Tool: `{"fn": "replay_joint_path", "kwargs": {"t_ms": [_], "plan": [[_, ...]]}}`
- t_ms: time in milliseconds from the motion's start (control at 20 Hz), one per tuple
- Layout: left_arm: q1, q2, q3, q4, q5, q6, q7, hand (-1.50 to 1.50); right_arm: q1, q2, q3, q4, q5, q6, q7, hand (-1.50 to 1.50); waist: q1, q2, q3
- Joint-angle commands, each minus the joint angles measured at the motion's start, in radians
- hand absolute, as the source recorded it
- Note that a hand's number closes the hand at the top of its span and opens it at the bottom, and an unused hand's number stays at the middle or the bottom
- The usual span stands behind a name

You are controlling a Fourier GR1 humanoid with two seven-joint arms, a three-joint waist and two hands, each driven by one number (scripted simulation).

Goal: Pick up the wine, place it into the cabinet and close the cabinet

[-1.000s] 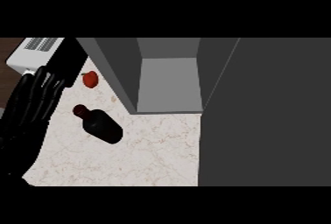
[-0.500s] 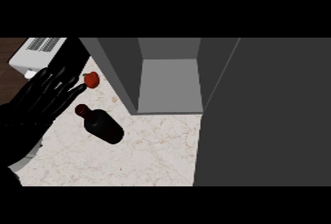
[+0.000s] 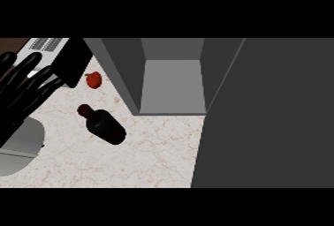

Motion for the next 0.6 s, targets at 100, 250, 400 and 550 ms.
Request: {"fn": "replay_joint_path", "kwargs": {"t_ms": [100, 250, 400, 550], "plan": [[0.004, 0.067, 0.084, -0.068, 0.123, 0.060, 0.108, -1.50, -0.054, -0.010, 0.030, -0.128, 0.109, -0.068, 0.140, -1.50, 0.008, -0.001, 0.000], [-0.014, 0.029, 0.042, -0.013, 0.038, 0.033, 0.070, -1.50, -0.072, -0.016, 0.088, -0.175, 0.156, -0.102, 0.188, -1.50, -0.002, -0.001, -0.001], [-0.043, 0.049, 0.053, -0.016, 0.060, 0.060, 0.109, -1.50, -0.071, -0.022, 0.132, -0.156, 0.177, -0.126, 0.174, -1.50, -0.005, -0.002, 0.000], [-0.026, 0.037, 0.044, 0.031, 0.012, 0.020, 0.084, -1.50, -0.143, -0.044, 0.092, -0.158, 0.179, -0.148, 0.225, -1.50, -0.008, -0.001, -0.001]]}}
